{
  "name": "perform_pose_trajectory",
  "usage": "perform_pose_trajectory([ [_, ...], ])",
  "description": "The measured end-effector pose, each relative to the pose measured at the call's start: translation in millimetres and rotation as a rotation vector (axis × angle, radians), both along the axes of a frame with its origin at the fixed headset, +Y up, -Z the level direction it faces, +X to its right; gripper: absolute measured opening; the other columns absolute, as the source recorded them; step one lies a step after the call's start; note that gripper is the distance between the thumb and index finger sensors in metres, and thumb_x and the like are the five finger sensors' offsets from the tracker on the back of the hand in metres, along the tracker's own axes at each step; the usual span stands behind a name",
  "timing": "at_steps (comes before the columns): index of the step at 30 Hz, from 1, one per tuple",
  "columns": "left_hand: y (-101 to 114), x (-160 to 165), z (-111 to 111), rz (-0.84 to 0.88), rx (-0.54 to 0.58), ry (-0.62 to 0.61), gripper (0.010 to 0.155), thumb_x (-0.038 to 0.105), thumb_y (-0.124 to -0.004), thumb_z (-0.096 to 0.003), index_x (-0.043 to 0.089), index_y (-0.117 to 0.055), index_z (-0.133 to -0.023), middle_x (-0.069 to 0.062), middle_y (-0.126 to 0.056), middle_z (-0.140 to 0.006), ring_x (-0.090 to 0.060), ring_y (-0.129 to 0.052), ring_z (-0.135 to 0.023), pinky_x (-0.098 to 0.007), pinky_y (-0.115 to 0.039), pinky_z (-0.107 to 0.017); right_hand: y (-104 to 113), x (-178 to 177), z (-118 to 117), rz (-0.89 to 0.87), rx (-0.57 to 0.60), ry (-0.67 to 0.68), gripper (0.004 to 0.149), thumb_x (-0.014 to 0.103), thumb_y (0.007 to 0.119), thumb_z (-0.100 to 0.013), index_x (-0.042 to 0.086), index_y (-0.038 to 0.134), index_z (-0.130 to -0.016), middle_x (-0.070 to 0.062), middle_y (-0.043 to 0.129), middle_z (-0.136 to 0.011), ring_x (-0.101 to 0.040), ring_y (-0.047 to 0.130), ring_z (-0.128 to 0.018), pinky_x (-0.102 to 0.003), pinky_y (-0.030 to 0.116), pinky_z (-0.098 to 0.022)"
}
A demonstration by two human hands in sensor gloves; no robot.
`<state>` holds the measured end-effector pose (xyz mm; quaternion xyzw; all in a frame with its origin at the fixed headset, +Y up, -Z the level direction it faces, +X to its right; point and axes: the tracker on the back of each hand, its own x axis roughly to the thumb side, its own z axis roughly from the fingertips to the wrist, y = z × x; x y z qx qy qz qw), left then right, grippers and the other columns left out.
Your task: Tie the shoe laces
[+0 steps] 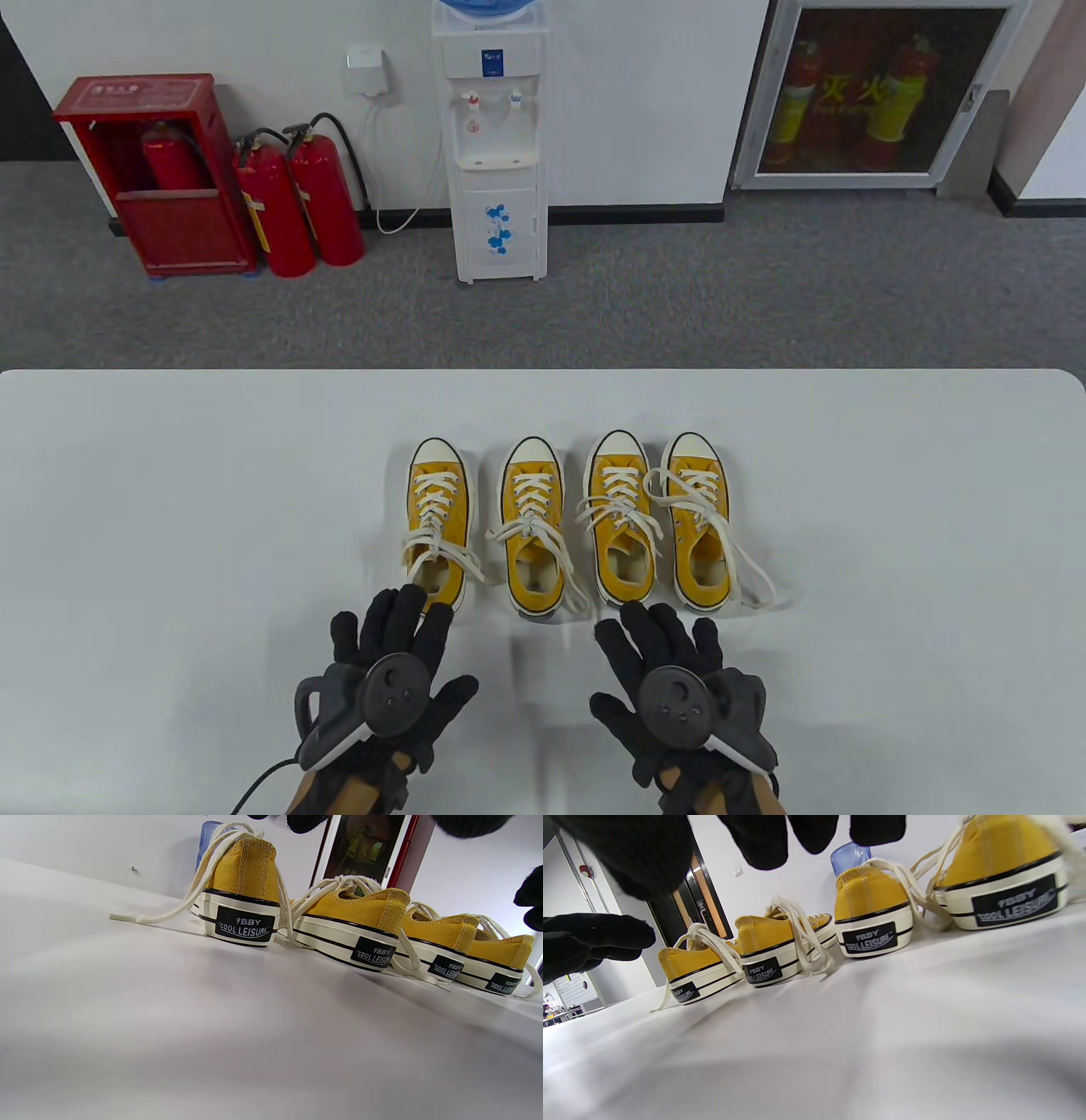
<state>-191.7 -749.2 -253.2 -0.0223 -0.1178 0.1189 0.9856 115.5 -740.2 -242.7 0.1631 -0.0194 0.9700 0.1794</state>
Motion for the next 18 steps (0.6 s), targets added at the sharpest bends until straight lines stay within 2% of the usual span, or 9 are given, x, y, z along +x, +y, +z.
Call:
perform_pose_trajectory([
  [18, -1.2, 2.2, -0.2, -0.003, -0.015, -0.010, 0.087, 0.072, -0.060, -0.0444, 0.031, -0.032, -0.115, -0.008, -0.017, -0.126, -0.043, -0.021, -0.119, -0.078, -0.013, -0.073, -0.6, 0.6, 0.0, 0.004, -0.003, 0.013, 0.080, 0.058, 0.075, -0.043, 0.023, 0.050, -0.110, -0.006, 0.029, -0.117, -0.046, 0.037, -0.110, -0.076, 0.019, -0.069],
])
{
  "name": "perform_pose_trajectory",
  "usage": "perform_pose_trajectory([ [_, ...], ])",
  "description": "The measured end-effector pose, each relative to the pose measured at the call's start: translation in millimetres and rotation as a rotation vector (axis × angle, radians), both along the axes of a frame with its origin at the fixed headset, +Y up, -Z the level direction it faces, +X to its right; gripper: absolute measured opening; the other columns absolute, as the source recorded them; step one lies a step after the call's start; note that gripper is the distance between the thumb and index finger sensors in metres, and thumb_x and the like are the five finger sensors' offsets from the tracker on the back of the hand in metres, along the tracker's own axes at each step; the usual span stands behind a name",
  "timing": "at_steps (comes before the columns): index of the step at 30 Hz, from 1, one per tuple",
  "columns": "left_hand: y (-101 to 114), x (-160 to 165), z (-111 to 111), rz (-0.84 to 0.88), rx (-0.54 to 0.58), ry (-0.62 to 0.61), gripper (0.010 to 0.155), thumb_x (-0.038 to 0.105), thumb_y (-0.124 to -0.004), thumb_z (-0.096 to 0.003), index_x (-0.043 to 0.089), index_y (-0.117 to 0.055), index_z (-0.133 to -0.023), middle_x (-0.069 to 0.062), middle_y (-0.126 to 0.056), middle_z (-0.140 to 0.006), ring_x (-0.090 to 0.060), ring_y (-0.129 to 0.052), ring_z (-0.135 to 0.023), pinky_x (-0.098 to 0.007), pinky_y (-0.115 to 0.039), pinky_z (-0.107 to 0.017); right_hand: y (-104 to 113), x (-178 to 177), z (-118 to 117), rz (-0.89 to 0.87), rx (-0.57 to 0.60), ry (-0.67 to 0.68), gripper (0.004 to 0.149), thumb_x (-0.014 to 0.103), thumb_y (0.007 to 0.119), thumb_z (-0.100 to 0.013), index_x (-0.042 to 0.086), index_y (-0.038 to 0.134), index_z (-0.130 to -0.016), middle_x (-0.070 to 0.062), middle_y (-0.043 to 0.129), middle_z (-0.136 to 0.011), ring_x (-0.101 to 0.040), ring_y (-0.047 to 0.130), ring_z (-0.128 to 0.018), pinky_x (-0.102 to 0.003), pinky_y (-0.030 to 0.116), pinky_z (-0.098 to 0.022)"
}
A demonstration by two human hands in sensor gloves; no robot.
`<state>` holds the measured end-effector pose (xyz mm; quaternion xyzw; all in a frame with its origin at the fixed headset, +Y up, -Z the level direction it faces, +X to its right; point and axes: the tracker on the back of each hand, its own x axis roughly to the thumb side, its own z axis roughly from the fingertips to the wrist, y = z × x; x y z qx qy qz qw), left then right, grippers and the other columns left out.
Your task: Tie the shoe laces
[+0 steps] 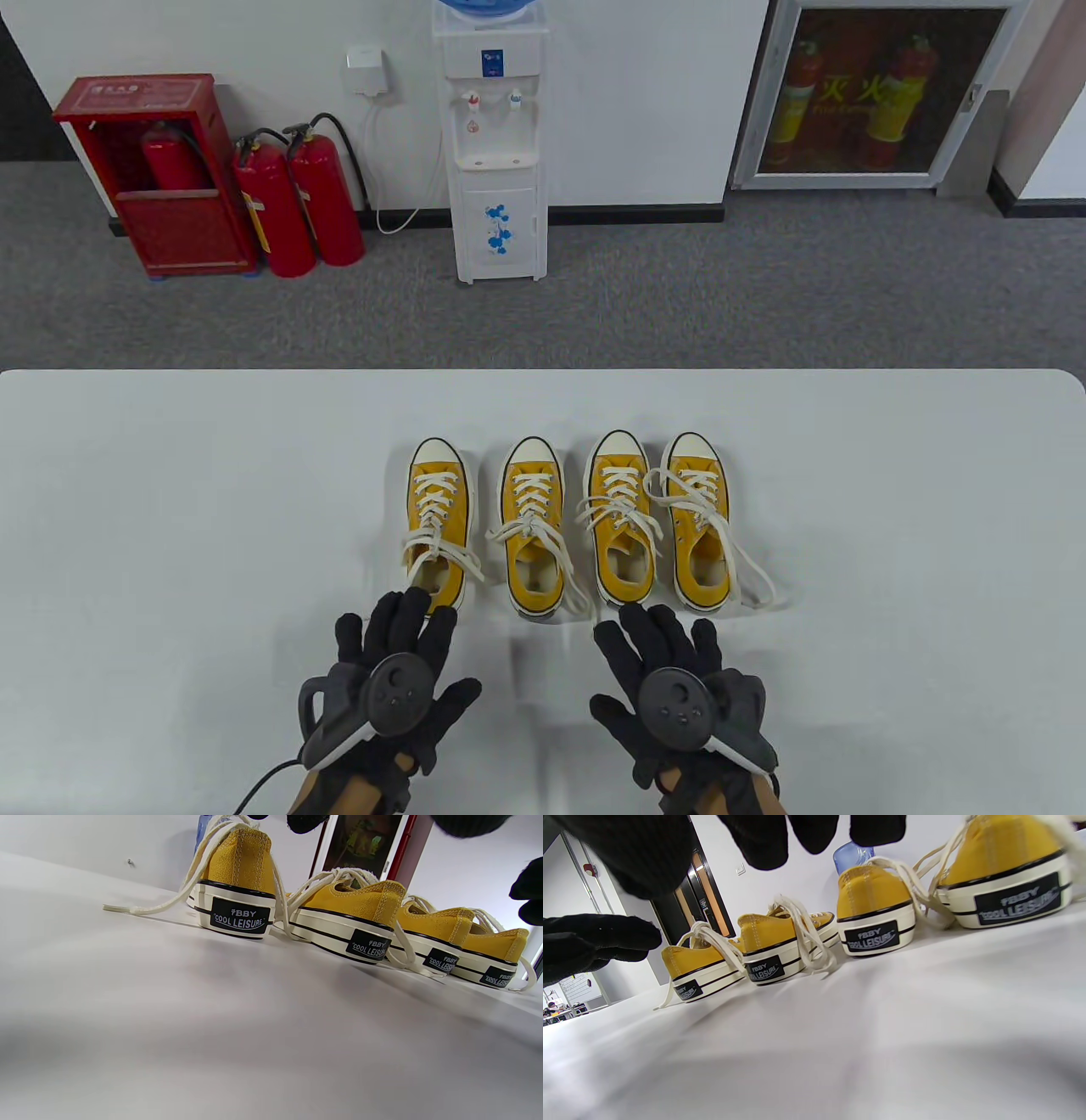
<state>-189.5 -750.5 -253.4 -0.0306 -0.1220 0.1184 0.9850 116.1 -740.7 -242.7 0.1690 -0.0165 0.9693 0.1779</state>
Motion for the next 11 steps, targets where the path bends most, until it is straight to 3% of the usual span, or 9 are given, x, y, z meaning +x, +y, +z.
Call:
perform_pose_trajectory([
  [11, -1.9, -0.7, -0.7, 0.005, -0.014, 0.004, 0.087, 0.072, -0.060, -0.0445, 0.031, -0.032, -0.116, -0.008, -0.017, -0.126, -0.043, -0.021, -0.119, -0.078, -0.014, -0.073, -0.5, 0.3, 0.2, 0.002, -0.010, -0.008, 0.080, 0.058, 0.075, -0.043, 0.023, 0.049, -0.110, -0.006, 0.030, -0.117, -0.046, 0.037, -0.110, -0.076, 0.020, -0.069],
])
